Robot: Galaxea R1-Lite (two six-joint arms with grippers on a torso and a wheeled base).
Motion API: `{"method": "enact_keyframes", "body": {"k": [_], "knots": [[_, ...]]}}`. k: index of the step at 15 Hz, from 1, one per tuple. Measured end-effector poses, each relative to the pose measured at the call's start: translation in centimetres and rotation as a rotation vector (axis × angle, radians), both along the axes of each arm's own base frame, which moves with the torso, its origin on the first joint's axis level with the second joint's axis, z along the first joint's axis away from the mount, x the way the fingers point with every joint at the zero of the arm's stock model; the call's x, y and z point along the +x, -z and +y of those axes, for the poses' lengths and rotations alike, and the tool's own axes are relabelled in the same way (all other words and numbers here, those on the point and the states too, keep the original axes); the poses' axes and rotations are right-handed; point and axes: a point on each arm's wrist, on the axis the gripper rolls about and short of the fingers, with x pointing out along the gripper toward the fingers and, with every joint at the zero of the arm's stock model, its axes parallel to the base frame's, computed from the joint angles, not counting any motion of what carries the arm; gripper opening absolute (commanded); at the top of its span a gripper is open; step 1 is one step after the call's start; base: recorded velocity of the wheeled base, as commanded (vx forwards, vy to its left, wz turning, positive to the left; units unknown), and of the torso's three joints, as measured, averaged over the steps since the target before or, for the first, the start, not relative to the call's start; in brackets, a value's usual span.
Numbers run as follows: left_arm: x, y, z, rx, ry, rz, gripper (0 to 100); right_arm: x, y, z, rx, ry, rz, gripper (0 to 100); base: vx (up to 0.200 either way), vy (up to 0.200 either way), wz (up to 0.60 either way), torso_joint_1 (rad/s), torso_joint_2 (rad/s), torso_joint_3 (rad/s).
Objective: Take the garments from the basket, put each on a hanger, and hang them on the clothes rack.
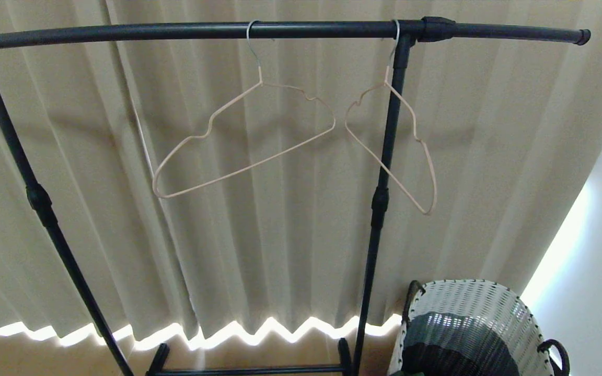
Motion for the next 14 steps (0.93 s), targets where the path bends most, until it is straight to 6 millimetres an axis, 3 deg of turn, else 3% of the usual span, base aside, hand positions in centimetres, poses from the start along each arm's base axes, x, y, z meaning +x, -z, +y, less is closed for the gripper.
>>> {"method": "enact_keyframes", "body": {"k": [10, 14], "knots": [[0.00, 0.00, 0.00, -0.001, -0.001, 0.000, 100, 0.01, 0.02, 0.00, 0.000, -0.002, 0.001, 100, -0.200, 0.000, 0.00, 0.003, 0.00, 0.002], [0.01, 0.02, 0.00, -0.002, -0.001, 0.001, 100, 0.01, 0.01, 0.00, 0.000, -0.001, 0.000, 100, 0.000, 0.000, 0.00, 0.000, 0.00, 0.000]]}}
